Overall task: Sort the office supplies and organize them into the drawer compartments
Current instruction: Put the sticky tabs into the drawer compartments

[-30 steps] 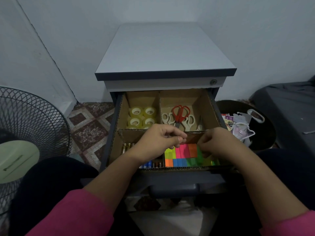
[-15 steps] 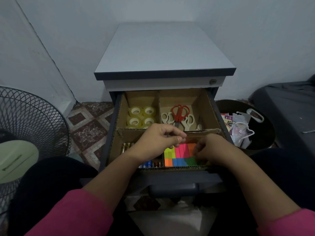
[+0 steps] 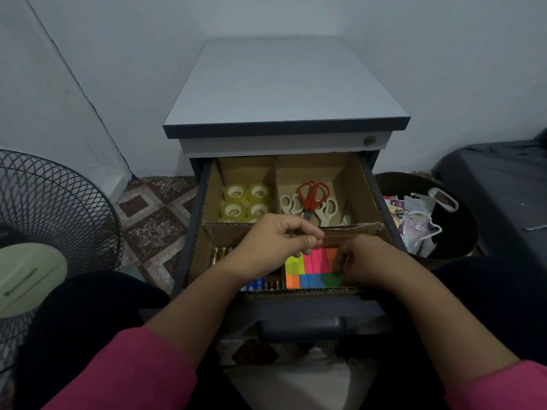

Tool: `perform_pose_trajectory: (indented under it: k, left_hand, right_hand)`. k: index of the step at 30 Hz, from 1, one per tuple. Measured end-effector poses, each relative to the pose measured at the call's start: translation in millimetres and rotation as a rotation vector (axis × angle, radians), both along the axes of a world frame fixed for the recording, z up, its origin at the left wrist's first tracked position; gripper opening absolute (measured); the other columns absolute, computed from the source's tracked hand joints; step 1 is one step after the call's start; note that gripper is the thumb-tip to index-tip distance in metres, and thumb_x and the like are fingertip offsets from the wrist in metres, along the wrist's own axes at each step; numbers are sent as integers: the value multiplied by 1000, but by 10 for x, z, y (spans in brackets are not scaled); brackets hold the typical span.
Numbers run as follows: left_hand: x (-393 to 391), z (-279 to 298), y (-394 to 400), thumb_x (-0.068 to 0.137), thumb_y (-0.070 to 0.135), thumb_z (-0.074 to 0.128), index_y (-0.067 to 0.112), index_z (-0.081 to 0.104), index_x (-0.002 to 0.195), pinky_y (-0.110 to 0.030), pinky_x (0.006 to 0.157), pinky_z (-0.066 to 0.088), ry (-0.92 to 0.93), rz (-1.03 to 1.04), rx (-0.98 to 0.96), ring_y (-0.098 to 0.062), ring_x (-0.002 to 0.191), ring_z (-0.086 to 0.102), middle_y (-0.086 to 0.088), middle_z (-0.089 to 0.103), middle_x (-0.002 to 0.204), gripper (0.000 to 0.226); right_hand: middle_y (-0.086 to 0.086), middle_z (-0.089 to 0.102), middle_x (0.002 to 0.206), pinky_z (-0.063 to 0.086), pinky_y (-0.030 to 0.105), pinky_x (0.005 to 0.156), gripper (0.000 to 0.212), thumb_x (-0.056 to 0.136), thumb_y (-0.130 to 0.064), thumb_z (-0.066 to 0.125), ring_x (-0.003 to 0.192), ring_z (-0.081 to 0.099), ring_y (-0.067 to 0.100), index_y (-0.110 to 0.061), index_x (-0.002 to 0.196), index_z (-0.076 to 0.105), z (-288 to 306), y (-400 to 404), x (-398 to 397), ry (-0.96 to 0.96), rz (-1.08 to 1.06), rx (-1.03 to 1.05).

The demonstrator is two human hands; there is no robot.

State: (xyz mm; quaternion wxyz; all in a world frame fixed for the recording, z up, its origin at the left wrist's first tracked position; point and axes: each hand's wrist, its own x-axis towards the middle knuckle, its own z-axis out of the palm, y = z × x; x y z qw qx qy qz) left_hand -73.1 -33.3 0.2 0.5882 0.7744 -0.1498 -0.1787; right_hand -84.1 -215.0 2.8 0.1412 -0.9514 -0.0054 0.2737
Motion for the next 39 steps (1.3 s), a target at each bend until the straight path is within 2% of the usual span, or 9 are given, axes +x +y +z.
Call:
perform_pose_trajectory:
  k: [4, 7, 12, 17, 22, 27, 31, 36, 39]
  left_hand:
    - [-6, 7, 0, 90, 4, 61, 10, 71, 100, -19, 71, 52, -10, -2, 5, -5, 77, 65, -2, 73, 93, 15]
    - [-3, 6, 2, 90, 4, 61, 10, 71, 101, -19, 72, 52, -7, -3, 9, -5, 78, 65, -4, 73, 94, 15]
    - [3, 7, 1, 90, 5, 61, 13, 71, 99, -19, 71, 52, -9, -11, 11, -4, 77, 65, -3, 73, 94, 16]
    - [-2, 6, 0, 90, 4, 61, 15, 71, 96, -19, 71, 52, -6, -5, 5, -2, 75, 64, 3, 72, 89, 16]
    - [-6, 12, 5, 91, 5, 61, 15, 71, 98, -18, 72, 52, -7, -5, 12, -2, 75, 64, 4, 72, 89, 16]
    - [0, 3, 4, 90, 5, 61, 15, 71, 97, -18, 71, 52, -6, -4, 14, -2, 76, 64, 1, 73, 91, 16]
    - [-5, 2, -2, 90, 4, 61, 13, 71, 97, -17, 70, 52, 3, 4, 3, -2, 75, 64, -2, 73, 93, 16]
    - [-11, 9, -5, 90, 4, 61, 14, 71, 97, -21, 74, 53, 5, 5, 4, -5, 78, 65, -3, 73, 94, 16]
    - [-12, 13, -4, 90, 4, 61, 13, 71, 98, -20, 73, 52, 3, 0, 3, -4, 77, 64, -1, 73, 93, 16]
  right_hand:
    - [-7, 61, 97, 50, 25, 79, 24, 79, -13, 72, 89, 58, 11, -35, 75, 62, 12, -1, 10, -9, -37, 12]
    - [0, 61, 106, 51, 29, 86, 16, 86, -12, 61, 99, 60, 19, -23, 95, 68, 19, -15, 17, -80, -69, -111]
    - [6, 59, 90, 51, 32, 75, 13, 88, -5, 50, 92, 63, 25, -10, 91, 61, -60, -4, -56, -260, -146, -270]
    - [9, 63, 105, 50, 35, 81, 21, 92, -6, 46, 101, 62, 27, -8, 106, 61, -95, 69, -29, -242, -143, -248]
    - [-1, 49, 76, 48, 33, 74, 19, 91, -7, 48, 92, 61, 25, -10, 103, 63, -103, 43, -32, -232, -135, -236]
    - [8, 63, 112, 49, 33, 84, 23, 93, -8, 44, 106, 61, 25, -9, 108, 61, -54, 50, -110, -270, -119, -308]
    - [8, 61, 116, 49, 34, 85, 25, 93, -9, 43, 109, 60, 26, -10, 112, 60, -77, 73, -77, -206, -142, -293]
    - [7, 62, 108, 48, 32, 80, 22, 92, -9, 44, 103, 61, 25, -10, 104, 62, -78, 64, -71, -189, -149, -247]
    - [6, 60, 90, 49, 33, 76, 16, 90, -8, 47, 94, 62, 25, -10, 93, 62, -88, 46, -57, -195, -155, -228]
